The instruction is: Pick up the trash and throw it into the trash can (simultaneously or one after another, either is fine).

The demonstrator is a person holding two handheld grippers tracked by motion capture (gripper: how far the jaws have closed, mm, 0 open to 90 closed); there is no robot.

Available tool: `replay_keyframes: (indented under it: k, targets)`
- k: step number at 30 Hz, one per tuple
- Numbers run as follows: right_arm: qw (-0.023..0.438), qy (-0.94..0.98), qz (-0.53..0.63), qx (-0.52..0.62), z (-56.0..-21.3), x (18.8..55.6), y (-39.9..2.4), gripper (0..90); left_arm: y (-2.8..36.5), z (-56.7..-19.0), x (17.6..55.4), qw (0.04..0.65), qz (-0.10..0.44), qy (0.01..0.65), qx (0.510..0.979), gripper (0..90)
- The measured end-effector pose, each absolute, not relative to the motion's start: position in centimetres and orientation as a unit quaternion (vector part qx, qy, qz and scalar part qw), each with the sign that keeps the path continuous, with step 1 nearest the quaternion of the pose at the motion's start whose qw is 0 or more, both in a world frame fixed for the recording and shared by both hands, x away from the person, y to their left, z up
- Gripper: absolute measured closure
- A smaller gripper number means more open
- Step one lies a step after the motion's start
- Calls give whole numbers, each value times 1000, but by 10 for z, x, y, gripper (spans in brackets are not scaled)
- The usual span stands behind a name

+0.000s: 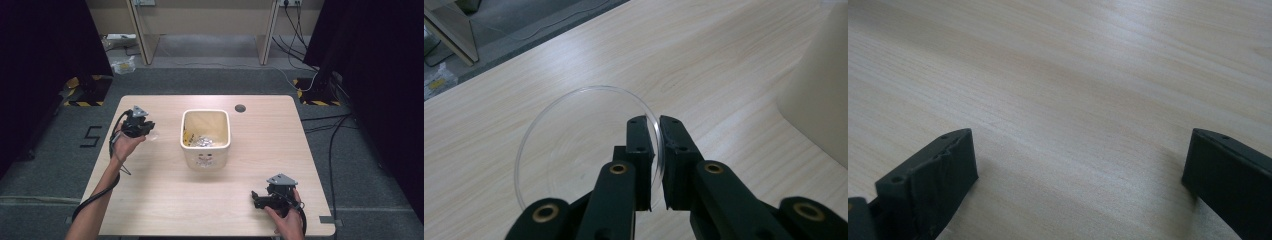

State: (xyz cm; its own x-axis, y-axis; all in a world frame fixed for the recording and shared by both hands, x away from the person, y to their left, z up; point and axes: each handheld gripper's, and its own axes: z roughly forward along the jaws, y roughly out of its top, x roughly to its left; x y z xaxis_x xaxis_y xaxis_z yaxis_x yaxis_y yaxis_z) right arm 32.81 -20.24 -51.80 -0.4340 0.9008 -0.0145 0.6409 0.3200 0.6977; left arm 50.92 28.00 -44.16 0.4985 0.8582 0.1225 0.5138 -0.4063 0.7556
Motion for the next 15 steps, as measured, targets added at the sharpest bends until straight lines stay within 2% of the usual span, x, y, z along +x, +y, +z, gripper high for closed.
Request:
replay_keyframes:
  k: [15]
  targets:
    - [206, 786, 315, 490, -518, 328, -202, 10, 285, -431, 503, 363, 249, 426, 790, 841]
